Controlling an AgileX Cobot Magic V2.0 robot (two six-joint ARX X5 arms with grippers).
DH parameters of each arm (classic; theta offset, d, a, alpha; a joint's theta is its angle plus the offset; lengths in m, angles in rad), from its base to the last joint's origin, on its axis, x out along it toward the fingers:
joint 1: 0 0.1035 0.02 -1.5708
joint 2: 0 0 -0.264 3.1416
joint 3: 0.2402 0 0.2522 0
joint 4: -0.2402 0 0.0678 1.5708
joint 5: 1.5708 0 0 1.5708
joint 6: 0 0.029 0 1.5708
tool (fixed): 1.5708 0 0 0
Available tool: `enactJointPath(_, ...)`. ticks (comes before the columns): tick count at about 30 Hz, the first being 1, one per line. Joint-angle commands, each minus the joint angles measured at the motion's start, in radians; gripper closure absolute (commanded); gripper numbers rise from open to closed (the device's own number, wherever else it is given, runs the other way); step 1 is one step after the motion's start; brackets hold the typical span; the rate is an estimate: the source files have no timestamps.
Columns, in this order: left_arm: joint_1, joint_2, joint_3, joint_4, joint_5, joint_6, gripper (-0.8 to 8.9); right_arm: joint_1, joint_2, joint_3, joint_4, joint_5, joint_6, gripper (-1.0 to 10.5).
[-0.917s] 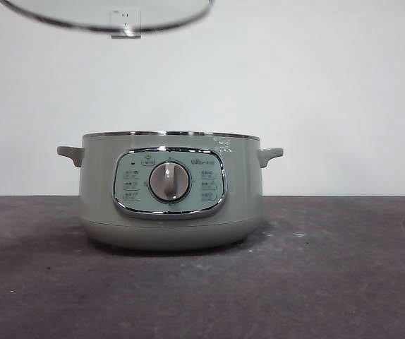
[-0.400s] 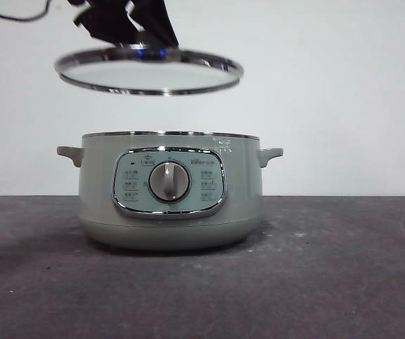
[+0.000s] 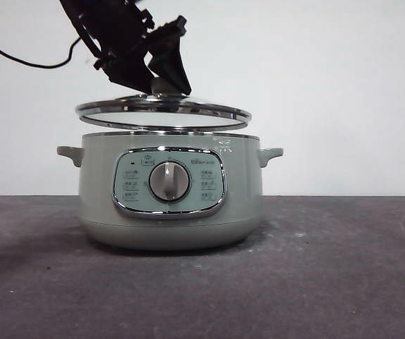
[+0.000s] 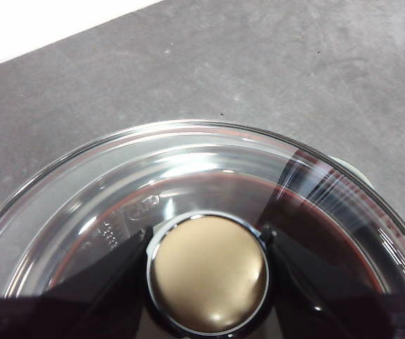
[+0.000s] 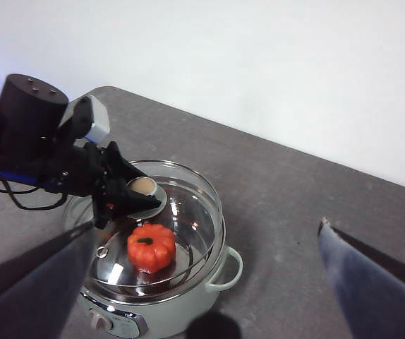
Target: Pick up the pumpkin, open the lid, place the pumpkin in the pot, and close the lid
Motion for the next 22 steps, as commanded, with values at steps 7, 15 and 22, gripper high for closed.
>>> enactJointPath(7, -0.004, 0.025, 0.019, 0.052, 0.01, 0.007, 8.22, 0.001, 0.0, -0.004, -0.001, 0.003, -0.004, 3.2)
enactJointPath(15, -0.023, 0.028, 0.019, 0.033, 0.009, 0.003, 8.22, 0.001, 0.004, -0.004, 0.0, 0.003, -0.011, 3.2)
enactJointPath(22, -0.042, 0.04, 0.019, 0.013, -0.018, 0.003, 8.22, 0.001, 0.006, -0.004, -0.001, 0.003, -0.011, 3.2)
